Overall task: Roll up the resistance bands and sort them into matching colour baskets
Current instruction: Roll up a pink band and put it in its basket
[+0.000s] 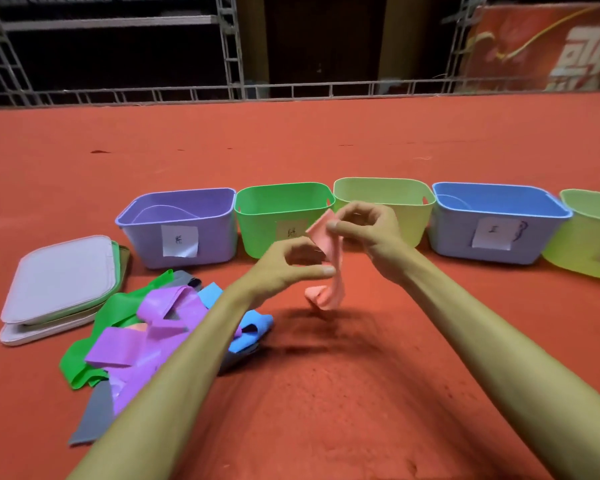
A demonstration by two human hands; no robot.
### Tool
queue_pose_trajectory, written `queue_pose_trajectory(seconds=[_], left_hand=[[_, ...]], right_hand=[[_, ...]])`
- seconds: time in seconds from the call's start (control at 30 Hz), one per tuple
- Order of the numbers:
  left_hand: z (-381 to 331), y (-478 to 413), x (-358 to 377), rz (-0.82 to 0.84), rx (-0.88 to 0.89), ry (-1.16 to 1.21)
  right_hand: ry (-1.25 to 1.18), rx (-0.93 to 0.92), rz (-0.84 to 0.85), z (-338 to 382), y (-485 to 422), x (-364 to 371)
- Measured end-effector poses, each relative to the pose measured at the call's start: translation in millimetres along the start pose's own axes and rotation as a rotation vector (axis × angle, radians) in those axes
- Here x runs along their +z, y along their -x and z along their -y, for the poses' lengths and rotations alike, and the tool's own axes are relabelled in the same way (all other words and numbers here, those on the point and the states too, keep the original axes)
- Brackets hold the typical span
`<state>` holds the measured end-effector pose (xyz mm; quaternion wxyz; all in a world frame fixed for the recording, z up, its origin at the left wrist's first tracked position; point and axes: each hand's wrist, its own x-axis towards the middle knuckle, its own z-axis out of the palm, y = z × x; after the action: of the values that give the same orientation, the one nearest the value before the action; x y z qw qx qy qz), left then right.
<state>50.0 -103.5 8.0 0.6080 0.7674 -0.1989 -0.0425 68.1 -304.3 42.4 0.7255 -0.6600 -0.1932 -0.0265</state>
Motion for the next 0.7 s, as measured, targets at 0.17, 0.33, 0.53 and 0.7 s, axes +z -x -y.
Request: queue_pose_trajectory(seconds=[0.17, 0.33, 0.53, 0.7], left_hand=[[9.5, 0.2, 68.1, 0.075, -0.079, 0.111], [29.4, 18.9, 124.4, 0.063, -0.169, 0.232], [35.9, 40.7, 145.2, 0.105, -0.217, 0.217], [32.9, 64.4, 152.8, 0.052, -0.401, 0.344]], right_hand=[[-0.077, -0.056, -0.136, 7.8, 4.6, -25.0], [-0.103, -0.006, -0.294, 2.0, 9.0, -66.0], [-0.198, 0.051, -0.402, -13.6, 4.8, -108.6], [-0.127, 0.196, -0.542, -36.0, -9.7, -125.6]])
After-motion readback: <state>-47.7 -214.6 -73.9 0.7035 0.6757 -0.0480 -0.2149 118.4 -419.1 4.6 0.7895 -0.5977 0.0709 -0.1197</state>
